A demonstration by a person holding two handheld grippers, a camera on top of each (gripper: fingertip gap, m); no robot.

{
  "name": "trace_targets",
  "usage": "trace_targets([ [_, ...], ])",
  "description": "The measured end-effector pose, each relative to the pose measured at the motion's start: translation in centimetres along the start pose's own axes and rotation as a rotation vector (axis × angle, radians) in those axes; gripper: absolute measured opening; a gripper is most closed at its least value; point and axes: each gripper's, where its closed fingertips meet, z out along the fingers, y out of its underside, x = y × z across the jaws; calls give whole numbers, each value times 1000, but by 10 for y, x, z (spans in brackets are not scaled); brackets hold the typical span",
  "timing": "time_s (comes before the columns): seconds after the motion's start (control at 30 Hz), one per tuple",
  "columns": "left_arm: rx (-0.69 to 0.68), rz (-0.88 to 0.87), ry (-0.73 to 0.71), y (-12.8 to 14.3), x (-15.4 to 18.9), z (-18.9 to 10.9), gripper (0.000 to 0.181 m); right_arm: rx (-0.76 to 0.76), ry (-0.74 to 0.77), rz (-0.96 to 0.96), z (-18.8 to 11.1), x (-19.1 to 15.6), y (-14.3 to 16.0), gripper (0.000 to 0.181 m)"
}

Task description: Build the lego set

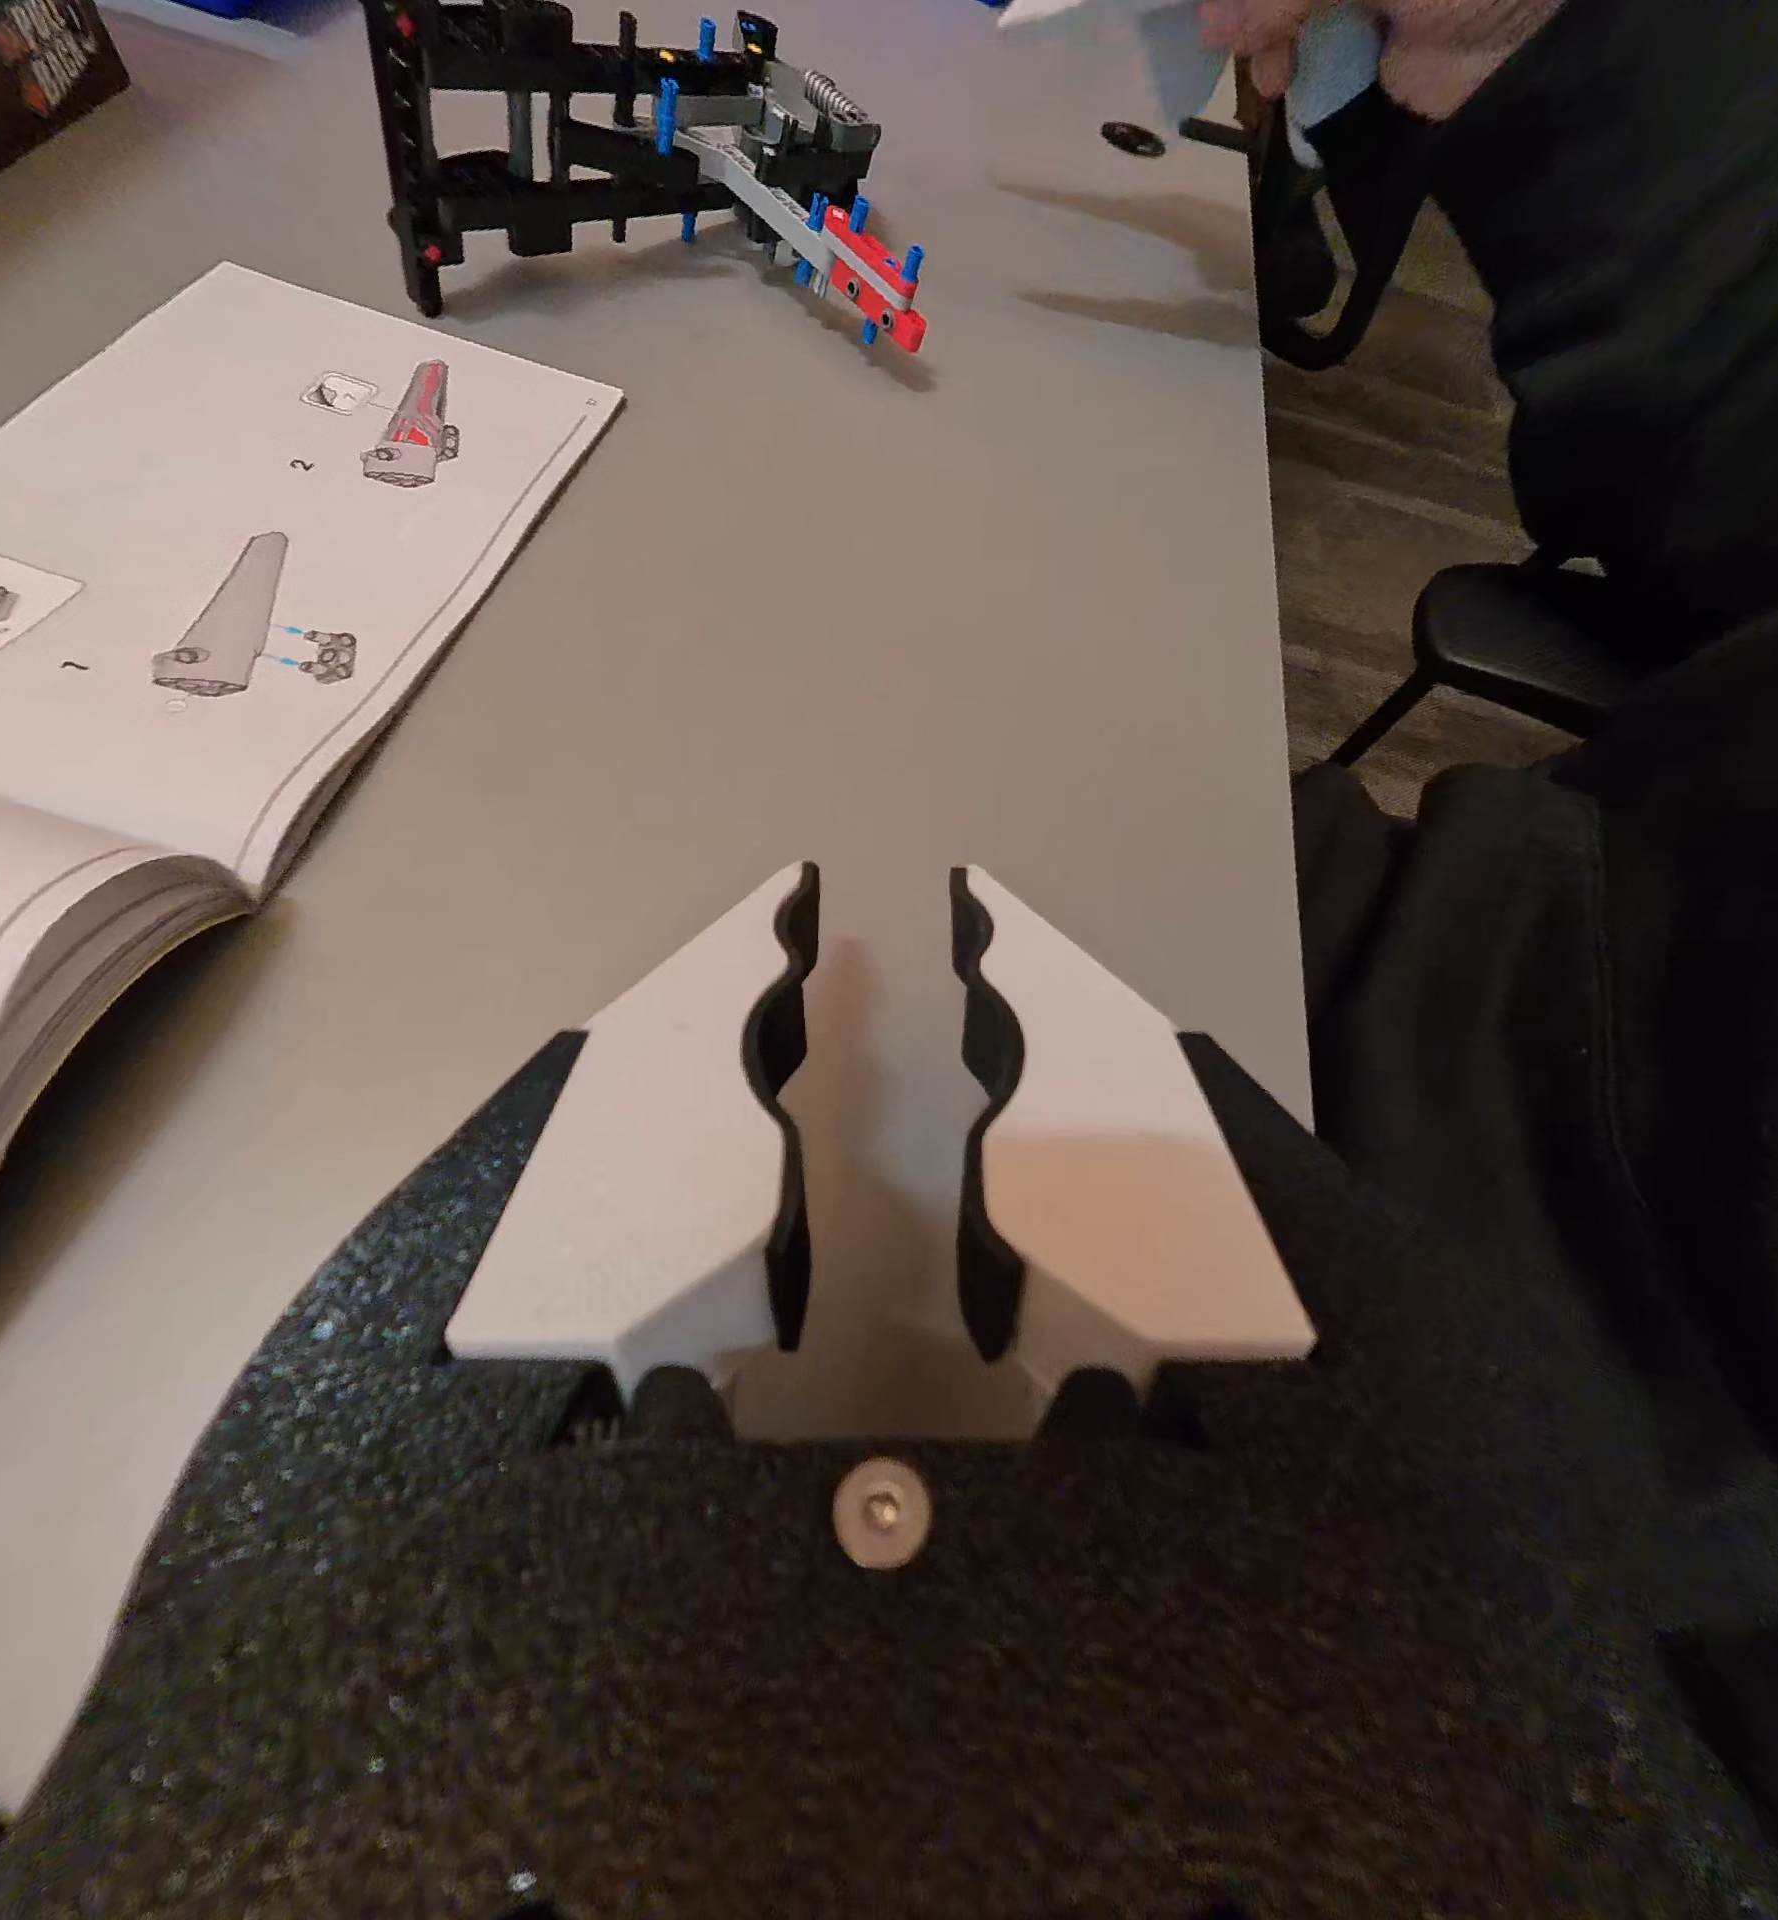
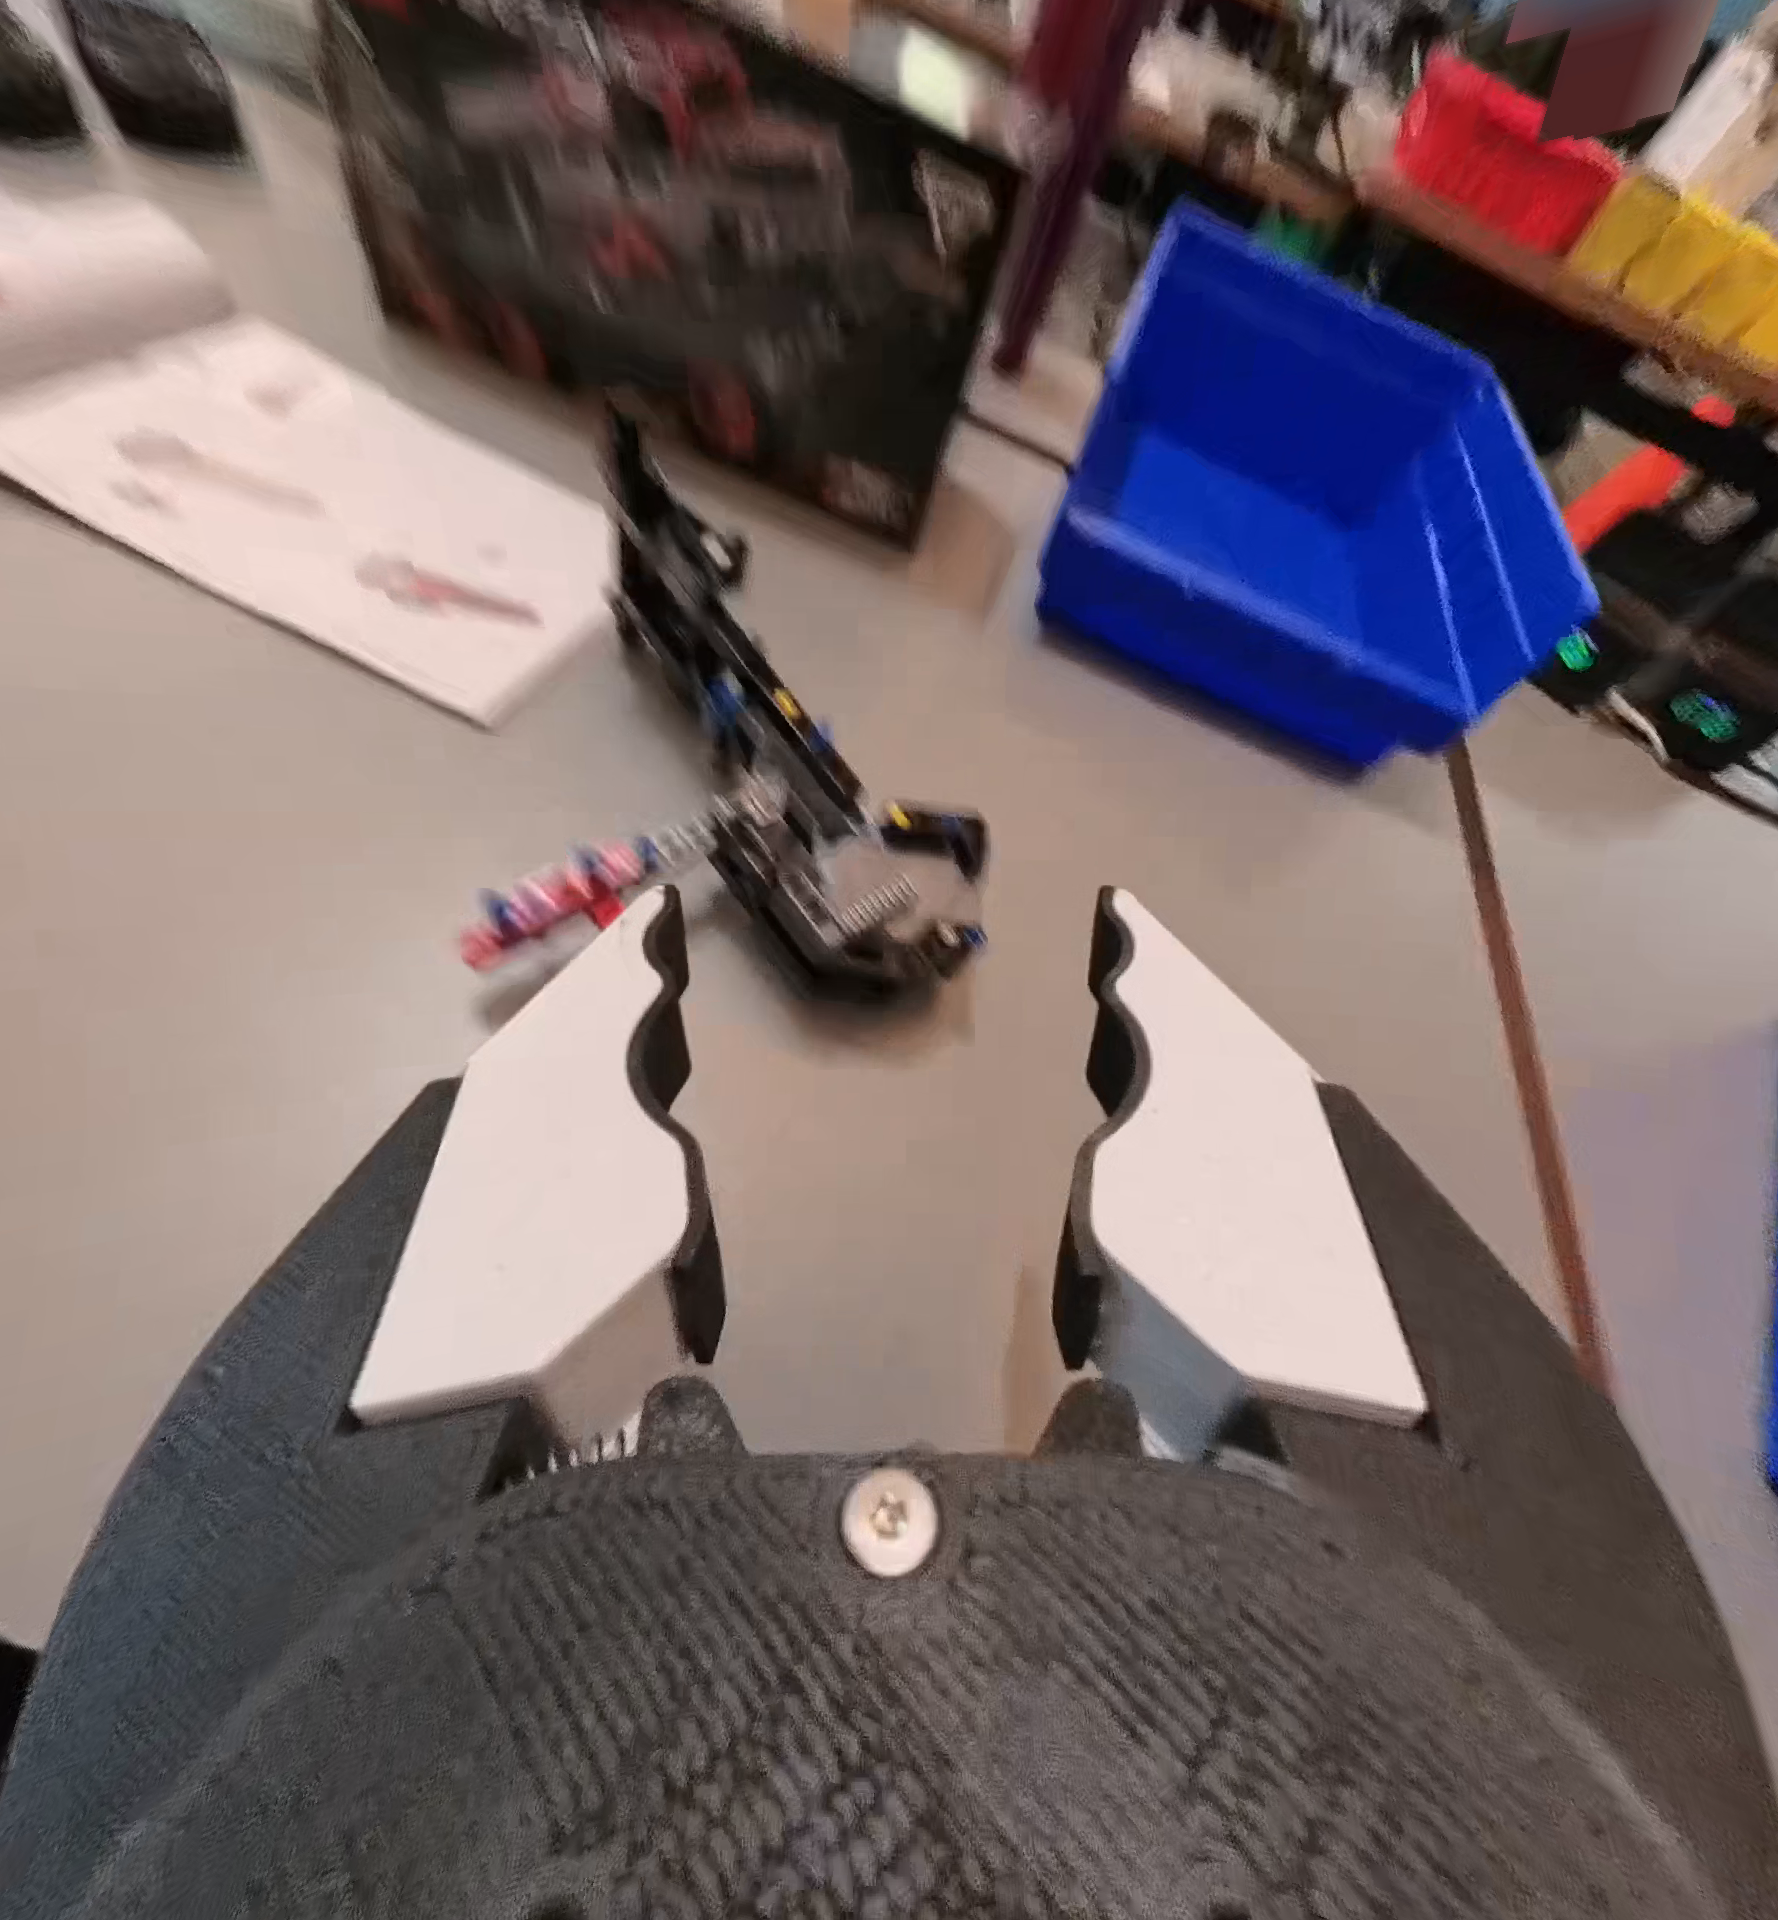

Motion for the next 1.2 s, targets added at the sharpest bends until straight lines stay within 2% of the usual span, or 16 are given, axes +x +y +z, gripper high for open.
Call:
trace_targets([
  [0.1, 53, 6, -37, -7, -8, -14, 25, 177, -187, 18, 10, -57, -46, 81],
  [0.17, 118, -5, -77, -17, -14, -25, 30, 216, -322, 3, 23, -107, -65, 83],
  [0.33, 292, 22, -258, -38, -34, -62, 72, 294, -503, -8, 57, -227, -108, 83],
  [0.43, 307, 96, -386, -38, -46, -82, 83, 293, -549, -93, 71, -273, -124, 89],
  [0.6, 289, 107, -478, -34, -57, -102, 83, 305, -602, -35, 86, -299, -147, 88],
  [0.67, 259, 108, -498, -28, -61, -105, 83, 305, -640, -39, 86, -310, -146, 87],
  [0.77, 211, 101, -532, -17, -68, -108, 83, 292, -620, -71, 93, -313, -143, 86],
  [0.93, 233, 38, -546, -12, -73, -109, 82, 311, -613, -84, 107, -316, -148, 82],
  [1.1, 235, 16, -601, -6, -79, -120, 82, 314, -661, -155, 122, -332, -149, 83],
  [1.2, 226, -7, -644, 2, -86, -131, 82, 281, -694, -263, 131, -341, -145, 84],
])
